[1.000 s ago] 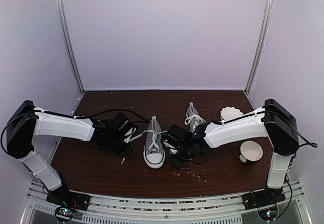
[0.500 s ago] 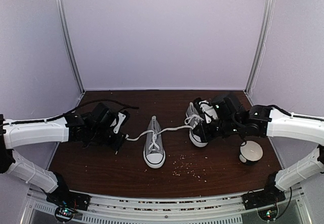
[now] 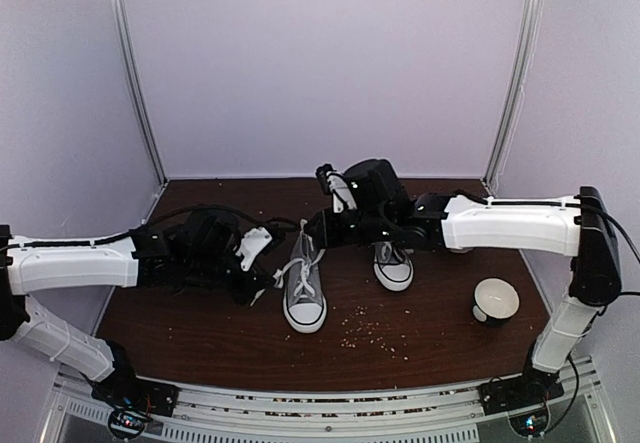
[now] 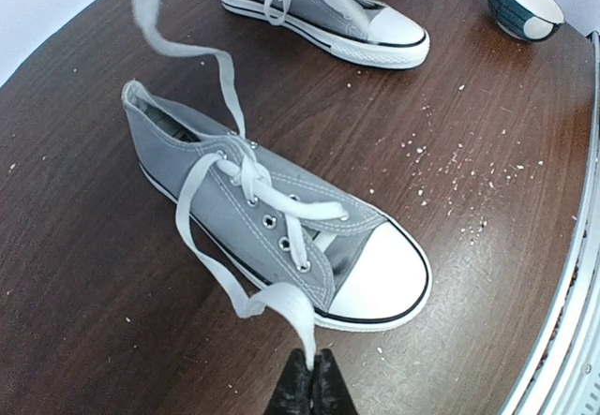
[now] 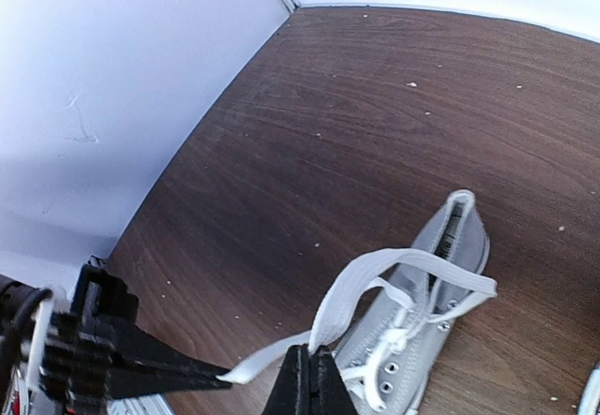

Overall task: Tie the shoes
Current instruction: Place the shoelace at the center of the board.

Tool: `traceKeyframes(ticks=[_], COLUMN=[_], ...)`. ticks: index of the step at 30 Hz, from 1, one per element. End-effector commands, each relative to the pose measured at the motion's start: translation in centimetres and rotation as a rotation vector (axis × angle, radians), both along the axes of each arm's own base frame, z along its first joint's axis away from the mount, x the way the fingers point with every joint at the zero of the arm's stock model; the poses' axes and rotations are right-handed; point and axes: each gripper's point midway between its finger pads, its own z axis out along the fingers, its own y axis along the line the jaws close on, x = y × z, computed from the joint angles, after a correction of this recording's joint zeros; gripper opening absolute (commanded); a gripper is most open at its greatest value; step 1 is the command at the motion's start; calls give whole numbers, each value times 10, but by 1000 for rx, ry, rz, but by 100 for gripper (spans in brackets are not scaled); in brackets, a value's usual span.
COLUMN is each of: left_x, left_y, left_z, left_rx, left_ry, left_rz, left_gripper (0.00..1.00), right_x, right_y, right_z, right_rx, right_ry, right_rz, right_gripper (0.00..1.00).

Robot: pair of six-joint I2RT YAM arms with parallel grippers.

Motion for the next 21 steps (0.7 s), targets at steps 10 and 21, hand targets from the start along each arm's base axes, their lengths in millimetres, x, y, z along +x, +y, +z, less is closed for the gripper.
traceKeyframes(ticks=[10,21], left_x=[-10,5], left_y=[-12,-34], left_z=[28,57], left_rx=[-100,-146], left_ry=[-118,-144], left_rz=[-102,-109], left_gripper=[0,0], right_x=[-15,-33], right_y=[81,28], right_z=[-2,45], right_rx=[70,149], right_ry=[38,-128], right_rz=[69,376], right_gripper=[27,51])
